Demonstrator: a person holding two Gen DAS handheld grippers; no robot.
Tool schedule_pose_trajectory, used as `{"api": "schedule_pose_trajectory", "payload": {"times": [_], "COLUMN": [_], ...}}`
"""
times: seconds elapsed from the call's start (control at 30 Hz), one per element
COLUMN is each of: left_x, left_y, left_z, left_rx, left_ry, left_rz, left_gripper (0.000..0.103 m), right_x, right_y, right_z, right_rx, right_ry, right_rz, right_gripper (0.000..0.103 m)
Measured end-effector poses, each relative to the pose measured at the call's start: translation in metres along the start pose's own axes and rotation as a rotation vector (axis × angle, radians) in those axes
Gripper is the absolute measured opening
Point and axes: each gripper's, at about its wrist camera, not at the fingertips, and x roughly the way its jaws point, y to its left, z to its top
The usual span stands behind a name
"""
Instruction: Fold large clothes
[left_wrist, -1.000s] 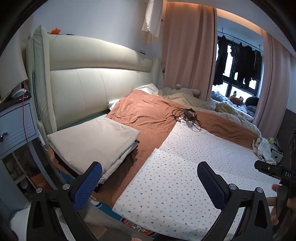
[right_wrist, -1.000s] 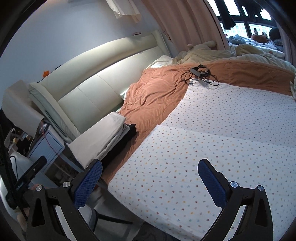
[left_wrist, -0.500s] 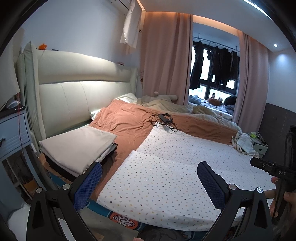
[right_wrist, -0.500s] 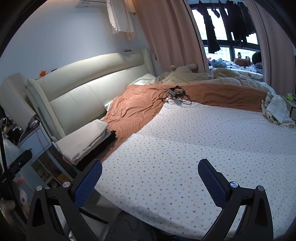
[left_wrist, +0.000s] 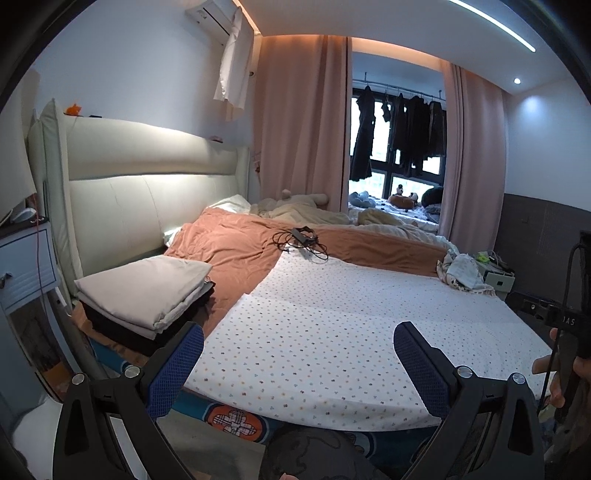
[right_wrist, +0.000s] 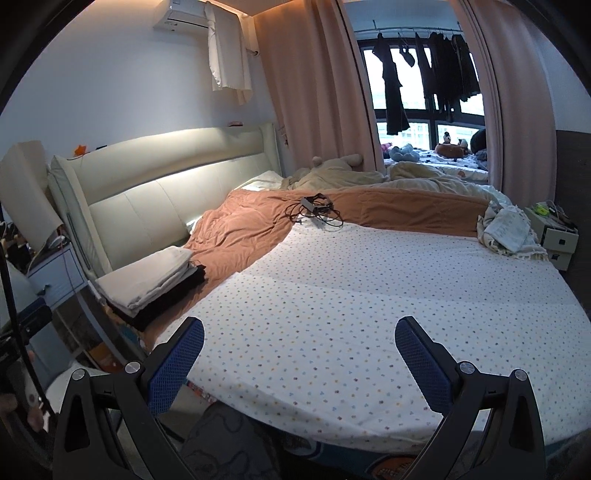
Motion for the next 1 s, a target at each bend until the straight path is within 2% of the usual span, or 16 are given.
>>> {"api": "schedule_pose_trajectory", "payload": {"times": [0.3,0.43,0.7,1.0], "left_x": [-0.004,-0.006,-0.01,-0.014], "left_y": [-0.013,-0.021,-0.034,-0.032], "left_z": [-0.041,-0.053,-0.057,-0.057], "left_rx": [0.011,0.041,0.091,0.066], "left_ry": [0.01,-0.005,-0.031,-0.033], "left_rz": [-0.001,-0.01,-0.021,-0.029], "left_gripper": [0.103,0.103,0.103,0.103], "right_x": [-0.013,-0.016,-0.021,-0.026], "right_y": [0.003,0.007,-0.005,-0.007], "right_z": [-0.04,-0.061,-0.082,-0.085], "right_rx": [-0.06,-0.086,-0.038,-0.026], "right_ry": [-0.041,-0.046,-0.032,-0.034], "right_rz": [-0.011,-0.042,-0.047,-0.056], "right_gripper": [0.103,0.103,0.103,0.103]}}
